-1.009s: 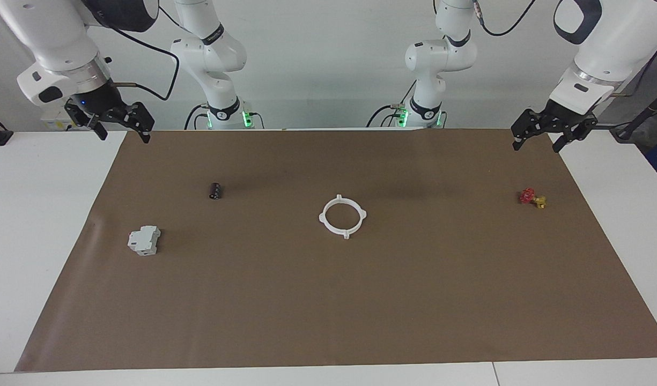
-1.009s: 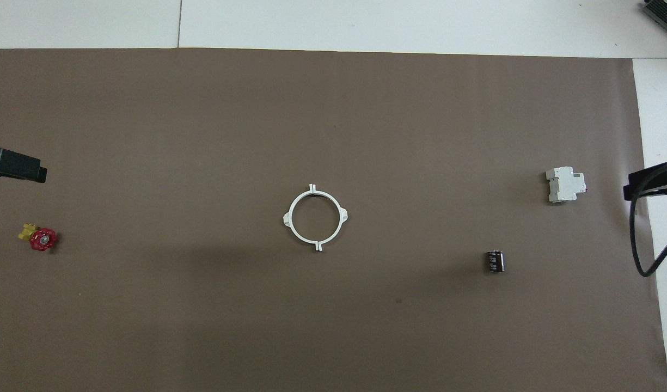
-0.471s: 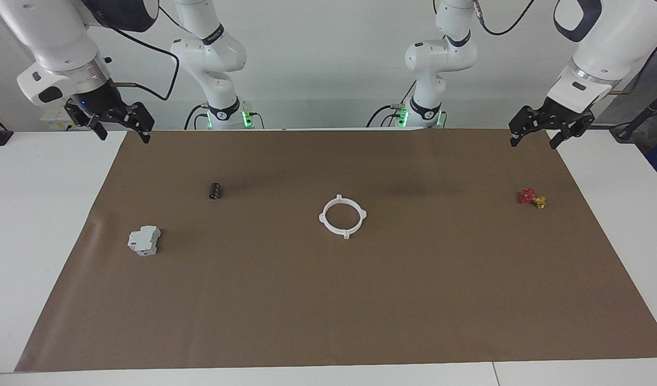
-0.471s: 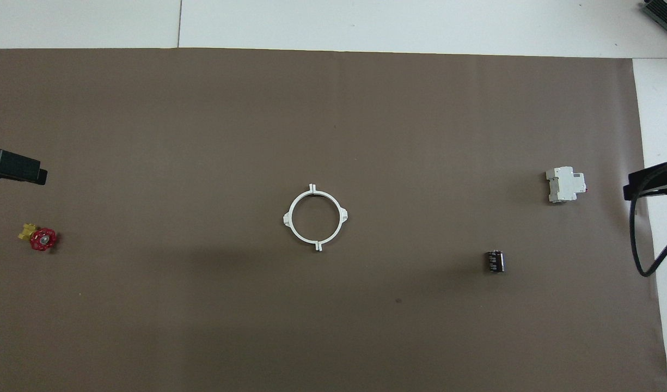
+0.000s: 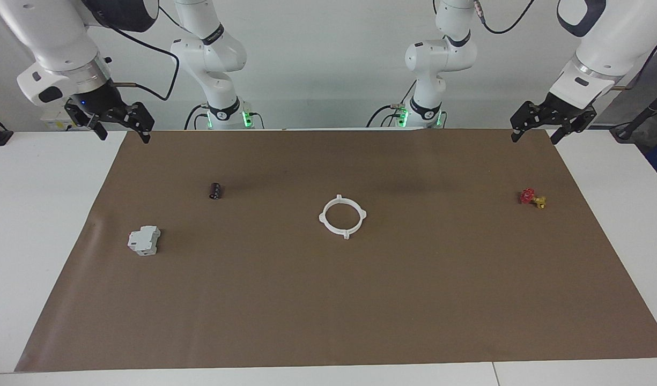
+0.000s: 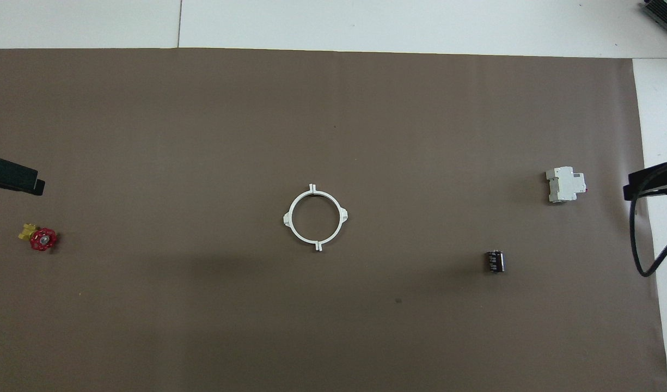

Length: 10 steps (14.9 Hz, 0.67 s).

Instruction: Assemble drain pipe with both arms

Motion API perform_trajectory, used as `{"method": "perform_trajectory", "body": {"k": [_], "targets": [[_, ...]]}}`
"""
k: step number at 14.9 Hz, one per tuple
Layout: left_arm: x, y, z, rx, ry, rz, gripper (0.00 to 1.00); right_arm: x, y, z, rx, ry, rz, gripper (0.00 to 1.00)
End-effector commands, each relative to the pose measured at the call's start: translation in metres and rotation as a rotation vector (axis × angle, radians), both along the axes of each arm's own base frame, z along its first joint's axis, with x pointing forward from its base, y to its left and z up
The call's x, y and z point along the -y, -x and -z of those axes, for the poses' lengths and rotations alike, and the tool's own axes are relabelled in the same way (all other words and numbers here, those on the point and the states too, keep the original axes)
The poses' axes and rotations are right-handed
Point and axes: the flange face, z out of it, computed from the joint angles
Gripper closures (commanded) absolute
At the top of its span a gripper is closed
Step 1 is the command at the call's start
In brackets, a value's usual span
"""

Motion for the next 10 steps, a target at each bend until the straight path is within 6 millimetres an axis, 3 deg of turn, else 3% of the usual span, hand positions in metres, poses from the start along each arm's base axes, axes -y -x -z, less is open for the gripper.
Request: {"method": "perform_trajectory", "body": {"k": [1,10], "targets": [[0.0041,-0.0004,-0.0019,-0.017,0.007,-0.001,0.00,0.0002,0.0031,0.0000,0.015,-0.011,0.003,0.00],[0.0042,0.0020,-0.0021,-0.031,0.007,0.000,0.00,-0.0062,-0.0033,-0.0010,0.049,-0.033,-0.017,0.00]]}}
